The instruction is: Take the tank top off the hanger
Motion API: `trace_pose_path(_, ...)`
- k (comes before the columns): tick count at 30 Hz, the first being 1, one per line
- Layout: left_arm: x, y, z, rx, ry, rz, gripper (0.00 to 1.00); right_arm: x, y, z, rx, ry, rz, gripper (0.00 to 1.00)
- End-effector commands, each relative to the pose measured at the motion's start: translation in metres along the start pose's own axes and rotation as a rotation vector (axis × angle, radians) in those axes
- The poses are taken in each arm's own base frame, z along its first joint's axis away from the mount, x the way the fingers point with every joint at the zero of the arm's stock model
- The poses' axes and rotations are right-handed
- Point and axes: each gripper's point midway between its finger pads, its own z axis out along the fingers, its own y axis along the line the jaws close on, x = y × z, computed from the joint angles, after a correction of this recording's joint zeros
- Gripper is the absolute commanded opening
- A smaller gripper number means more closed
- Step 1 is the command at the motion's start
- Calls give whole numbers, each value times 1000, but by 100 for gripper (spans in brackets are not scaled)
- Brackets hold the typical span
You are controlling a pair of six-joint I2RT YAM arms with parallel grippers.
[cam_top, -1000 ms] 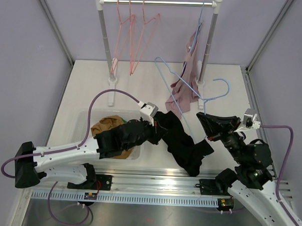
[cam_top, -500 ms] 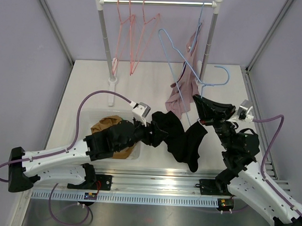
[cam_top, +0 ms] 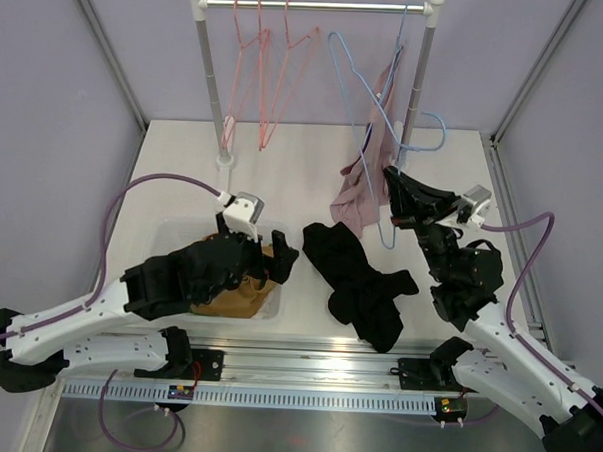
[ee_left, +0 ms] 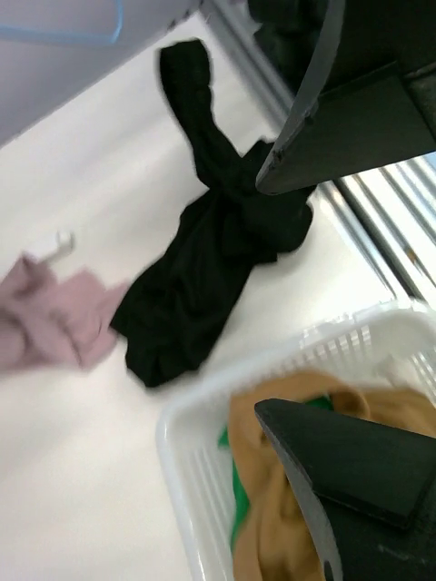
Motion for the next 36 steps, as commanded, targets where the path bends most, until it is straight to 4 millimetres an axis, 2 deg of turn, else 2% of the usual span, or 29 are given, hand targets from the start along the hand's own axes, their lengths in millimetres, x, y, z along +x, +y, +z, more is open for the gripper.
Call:
trace_pose_path(1, -36, 56, -35, -279, -68, 46, 99, -21, -9, 27, 74, 75, -36, 0)
trace_pose_path(2, -28, 73, -43, -354, -23, 87, 99, -8, -11, 32, 94, 151, -21, 0)
trace_pose_path(3, -32, 82, -50, -395, -22, 102, 99, -1, -10, 34, 113, 213, 21, 0)
trace_pose_path(4, -43, 90, -59, -438, -45, 108, 99, -16, -9, 45, 124, 222, 43, 0)
trace_pose_path(5, -41, 100, -66, -475, -25, 141, 99, 13, -14, 39, 166, 354, 58, 0)
trace_pose_path(7, -46, 111, -77, -510, -48, 166, 99, 17, -17, 40, 234, 437, 125, 0)
trace_pose_path(8, -48, 113, -77, -508, -58, 201, 99, 30, -22, 38, 278, 492, 134, 0)
trace_pose_path(9, -51, 114, -81, -486, -82, 202, 99, 33, -23, 38, 309, 511, 170, 0)
trace_pose_path(10, -51, 114, -80, -470, -94, 214, 99, 34, -26, 37, 350, 541, 182, 0)
trace_pose_path(11, -47, 112, -75, -451, -105, 222, 99, 44, -32, 37, 392, 570, 183, 0)
trace_pose_path(13, -47, 110, -76, -420, -118, 206, 99, 45, -33, 40, 428, 609, 191, 0)
trace_pose_path(14, -46, 111, -76, -426, -118, 206, 99, 60, -39, 41, 466, 650, 171, 0)
trace_pose_path(15, -47, 113, -76, -441, -125, 207, 99, 64, -42, 43, 481, 673, 161, 0)
trace_pose_path(16, -48, 114, -77, -448, -129, 206, 99, 58, -41, 50, 488, 692, 150, 0)
trace_pose_path(17, -49, 115, -80, -452, -130, 202, 99, 76, -45, 54, 507, 738, 128, 0)
trace_pose_path(19, -50, 118, -82, -463, -133, 191, 99, 85, -47, 69, 501, 786, 87, 0)
trace_pose_path(20, -49, 120, -83, -470, -137, 188, 99, 72, -47, 84, 501, 757, 73, 0)
trace_pose_path(21, -48, 121, -84, -474, -138, 187, 99, 74, -48, 89, 501, 761, 62, 0)
trace_pose_path(22, -47, 124, -87, -478, -142, 176, 99, 77, -49, 93, 503, 777, 48, 0)
trace_pose_path(23, -47, 126, -89, -483, -146, 170, 99, 93, -53, 97, 514, 806, 24, 0)
trace_pose_path(24, -45, 129, -90, -491, -148, 167, 99, 80, -52, 113, 509, 770, 25, 0)
trace_pose_path(25, -44, 129, -91, -487, -153, 156, 99, 101, -56, 114, 521, 817, 2, 0)
trace_pose_path(27, -44, 131, -95, -475, -168, 134, 99, 108, -58, 126, 516, 828, -25, 0)
trace_pose_path(31, -45, 133, -101, -457, -189, 103, 99, 135, -64, 158, 509, 842, -73, 0)
trace_pose_path(32, -46, 133, -103, -451, -197, 95, 99, 139, -67, 163, 509, 843, -101, 0)
trace_pose_path(33, -47, 133, -104, -448, -200, 94, 99, 124, -67, 178, 510, 792, -105, 0)
trace_pose_path(34, -47, 133, -104, -447, -199, 94, 99, 146, -74, 176, 533, 831, -138, 0)
trace_pose_path(35, -47, 133, -105, -444, -202, 91, 99, 147, -77, 180, 528, 828, -167, 0)
trace_pose_path(36, -47, 134, -106, -442, -204, 87, 99, 138, -77, 189, 527, 793, -175, 0)
